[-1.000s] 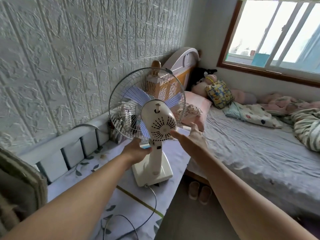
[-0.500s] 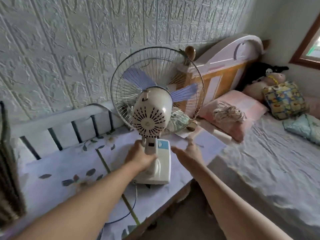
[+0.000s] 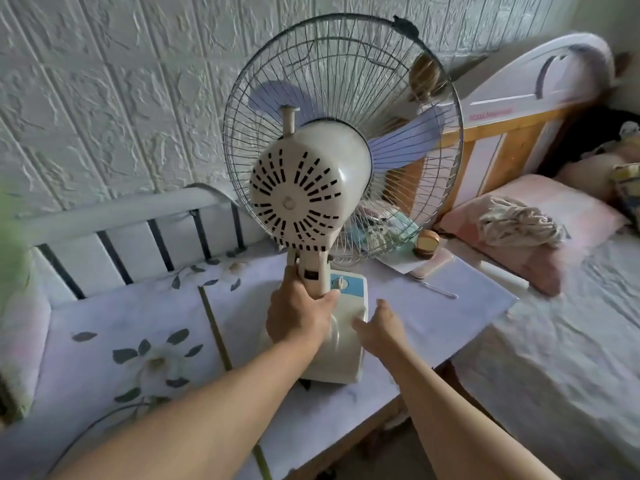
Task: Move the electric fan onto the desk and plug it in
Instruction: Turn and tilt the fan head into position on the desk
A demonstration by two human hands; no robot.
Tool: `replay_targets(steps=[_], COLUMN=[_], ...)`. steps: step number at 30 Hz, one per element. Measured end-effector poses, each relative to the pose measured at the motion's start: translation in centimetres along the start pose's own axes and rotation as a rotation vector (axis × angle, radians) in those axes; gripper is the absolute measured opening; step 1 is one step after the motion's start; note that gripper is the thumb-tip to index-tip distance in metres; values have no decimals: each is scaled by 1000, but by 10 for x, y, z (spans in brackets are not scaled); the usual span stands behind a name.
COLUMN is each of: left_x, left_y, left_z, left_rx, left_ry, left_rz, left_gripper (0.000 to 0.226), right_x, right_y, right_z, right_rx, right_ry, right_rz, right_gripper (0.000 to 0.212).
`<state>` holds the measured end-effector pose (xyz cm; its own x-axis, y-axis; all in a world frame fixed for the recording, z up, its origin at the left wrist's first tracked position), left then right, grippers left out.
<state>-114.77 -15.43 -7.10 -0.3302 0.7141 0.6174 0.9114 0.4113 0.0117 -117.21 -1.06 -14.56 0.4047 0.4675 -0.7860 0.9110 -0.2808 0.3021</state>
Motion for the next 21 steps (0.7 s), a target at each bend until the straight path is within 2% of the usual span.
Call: replay_targets(steps=[3,9,15,21], left_x=[-2,-4,-9,-11], left_y=[-2,-7,-16,-36], left_z=[-1,-6,-14,-21], left_rx=[32,-8,-150,-323], left_ry=[-7,14,30,-2], left_rz=[37,104,228,346], left_gripper=[50,54,52,44], right_x=[6,2,14,28], right_y=[-8,-10,8,14], right_z=[8,9,10,26], right_rx=[1,-78,-64,-1], right_ry=[16,-54,-98,-301], right_rz=[36,151,238,313], right_gripper=[42,43,40,37])
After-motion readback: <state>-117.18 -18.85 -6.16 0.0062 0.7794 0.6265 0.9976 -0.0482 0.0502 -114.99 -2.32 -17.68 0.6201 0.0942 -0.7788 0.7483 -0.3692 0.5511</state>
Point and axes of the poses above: each hand's wrist, its own y-axis away from the middle knuckle, its own z-axis out of the palm, x = y × z, the point moved 4 cm from there along -y, towards the middle knuckle, and after that the axes turned 12 degrees about -y, right-handed, at the moved point
